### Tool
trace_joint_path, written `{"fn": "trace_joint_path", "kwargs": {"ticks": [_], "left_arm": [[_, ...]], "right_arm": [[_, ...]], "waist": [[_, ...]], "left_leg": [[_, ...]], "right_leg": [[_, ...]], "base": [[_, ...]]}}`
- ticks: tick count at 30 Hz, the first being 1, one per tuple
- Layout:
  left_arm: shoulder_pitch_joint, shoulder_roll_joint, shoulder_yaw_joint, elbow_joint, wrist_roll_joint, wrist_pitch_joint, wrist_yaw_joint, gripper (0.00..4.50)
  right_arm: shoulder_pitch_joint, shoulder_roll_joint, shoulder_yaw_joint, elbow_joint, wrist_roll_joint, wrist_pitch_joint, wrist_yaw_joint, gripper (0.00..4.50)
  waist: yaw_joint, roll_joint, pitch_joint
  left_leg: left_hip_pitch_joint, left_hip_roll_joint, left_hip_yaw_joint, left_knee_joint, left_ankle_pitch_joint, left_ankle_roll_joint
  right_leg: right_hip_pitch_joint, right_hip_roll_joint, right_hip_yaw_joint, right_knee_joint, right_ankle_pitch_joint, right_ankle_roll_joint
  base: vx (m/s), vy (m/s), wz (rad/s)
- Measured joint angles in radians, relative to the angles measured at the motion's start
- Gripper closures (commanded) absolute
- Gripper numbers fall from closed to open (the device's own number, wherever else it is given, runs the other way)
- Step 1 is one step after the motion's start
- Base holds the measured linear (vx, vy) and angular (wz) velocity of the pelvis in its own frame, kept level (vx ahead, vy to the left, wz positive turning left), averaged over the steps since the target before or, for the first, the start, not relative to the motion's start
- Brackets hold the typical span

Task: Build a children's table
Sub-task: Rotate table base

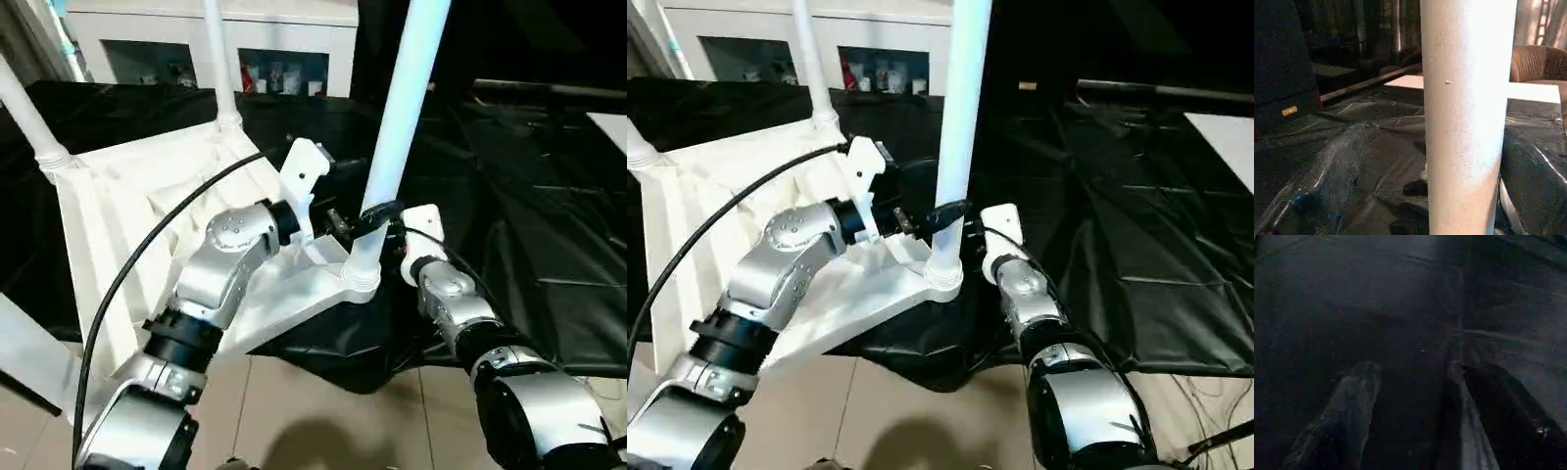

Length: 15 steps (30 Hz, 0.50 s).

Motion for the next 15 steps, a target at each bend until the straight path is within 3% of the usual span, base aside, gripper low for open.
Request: {"fn": "trace_joint_path", "kwargs": {"ticks": [4, 9, 13, 15], "left_arm": [[-0.007, 0.036, -0.037, -0.011, 0.03, 0.105, -0.002, 0.0], [0.084, 0.1, -0.079, -0.11, 0.066, 0.27, 0.014, 0.0], [0.125, 0.122, -0.079, -0.169, 0.058, 0.339, 0.006, 0.0], [0.133, 0.152, -0.08, -0.239, 0.025, 0.433, -0.007, 0.0]], "right_arm": [[0.001, -0.03, -0.008, -0.003, 0.006, -0.001, 0.007, 1.33], [0.03, -0.115, -0.009, -0.04, 0.006, -0.002, 0.047, 1.33], [0.034, -0.13, -0.008, -0.046, 0.005, -0.002, 0.07, 1.33], [0.037, -0.13, 0.004, -0.057, -0.002, -0.001, 0.099, 1.33]], "waist": [[-0.003, 0.004, 0.0], [-0.003, 0.006, 0.0], [-0.003, 0.006, 0.0], [-0.003, 0.006, 0.0]], "left_leg": [[0.0, 0.0, 0.0, 0.0, 0.0, 0.0], [0.0, 0.0, 0.0, 0.0, 0.0, 0.0], [-0.001, 0.0, 0.0, 0.0, 0.0, 0.0], [-0.002, 0.0, 0.0, 0.0, 0.0, 0.0]], "right_leg": [[0.0, 0.0, 0.0, 0.0, 0.0, -0.001], [0.0, 0.0, 0.0, 0.0, 0.0, -0.001], [-0.002, 0.0, 0.0, 0.0, 0.0, -0.001], [-0.002, 0.0, 0.0, 0.0, 0.0, -0.001]], "base": [[0.0, 0.0, 0.0], [0.0, 0.0, 0.0], [0.0, 0.0, 0.0], [0.0, 0.0, 0.0]]}}
